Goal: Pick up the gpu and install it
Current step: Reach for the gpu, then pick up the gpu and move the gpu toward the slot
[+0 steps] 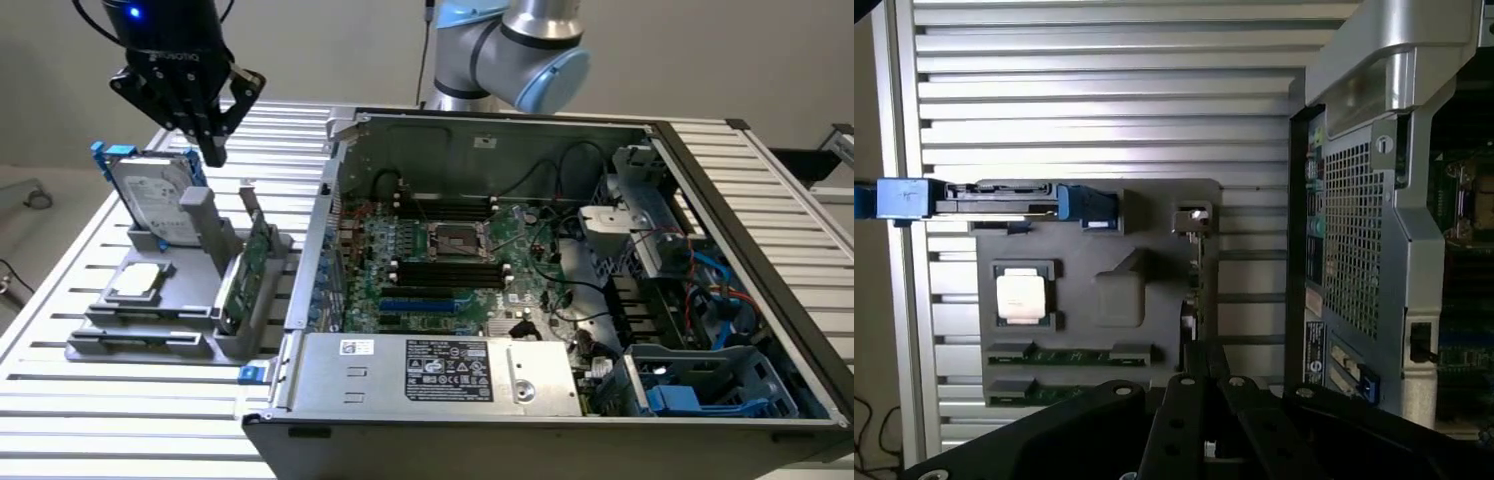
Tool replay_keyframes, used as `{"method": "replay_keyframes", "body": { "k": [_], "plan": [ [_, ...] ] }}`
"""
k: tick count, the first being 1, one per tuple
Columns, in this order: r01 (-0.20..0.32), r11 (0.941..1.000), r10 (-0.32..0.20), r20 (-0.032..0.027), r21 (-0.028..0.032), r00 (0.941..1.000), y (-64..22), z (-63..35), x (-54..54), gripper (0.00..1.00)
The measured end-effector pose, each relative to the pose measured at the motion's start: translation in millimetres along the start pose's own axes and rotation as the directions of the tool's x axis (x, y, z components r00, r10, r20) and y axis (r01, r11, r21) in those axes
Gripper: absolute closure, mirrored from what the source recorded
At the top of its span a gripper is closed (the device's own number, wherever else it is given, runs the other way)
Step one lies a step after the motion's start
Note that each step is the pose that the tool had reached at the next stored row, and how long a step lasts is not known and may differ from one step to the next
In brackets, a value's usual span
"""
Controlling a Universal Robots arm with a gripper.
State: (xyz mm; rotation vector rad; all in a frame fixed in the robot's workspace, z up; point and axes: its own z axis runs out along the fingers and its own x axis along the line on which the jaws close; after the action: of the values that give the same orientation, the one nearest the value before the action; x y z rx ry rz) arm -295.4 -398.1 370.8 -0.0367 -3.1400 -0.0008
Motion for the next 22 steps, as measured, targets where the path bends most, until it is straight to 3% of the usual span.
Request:
{"method": "replay_keyframes", "body": {
  "k": [14,17,21,22],
  "plan": [
    [0.003,1.0,-0.003,0.0007,-0.0001,1.0,0.0,0.0,0.1,0.89],
    [0.003,1.0,-0.003,0.0007,0.0,1.0,0.0,0.0,0.1,0.76],
    [0.004,1.0,-0.004,0.0008,-0.0001,1.0,0.0,3.8,1.4,0.7],
    [0.004,1.0,-0.004,0.0007,0.0,1.0,-0.3,5.5,1.9,0.64]
  ]
}}
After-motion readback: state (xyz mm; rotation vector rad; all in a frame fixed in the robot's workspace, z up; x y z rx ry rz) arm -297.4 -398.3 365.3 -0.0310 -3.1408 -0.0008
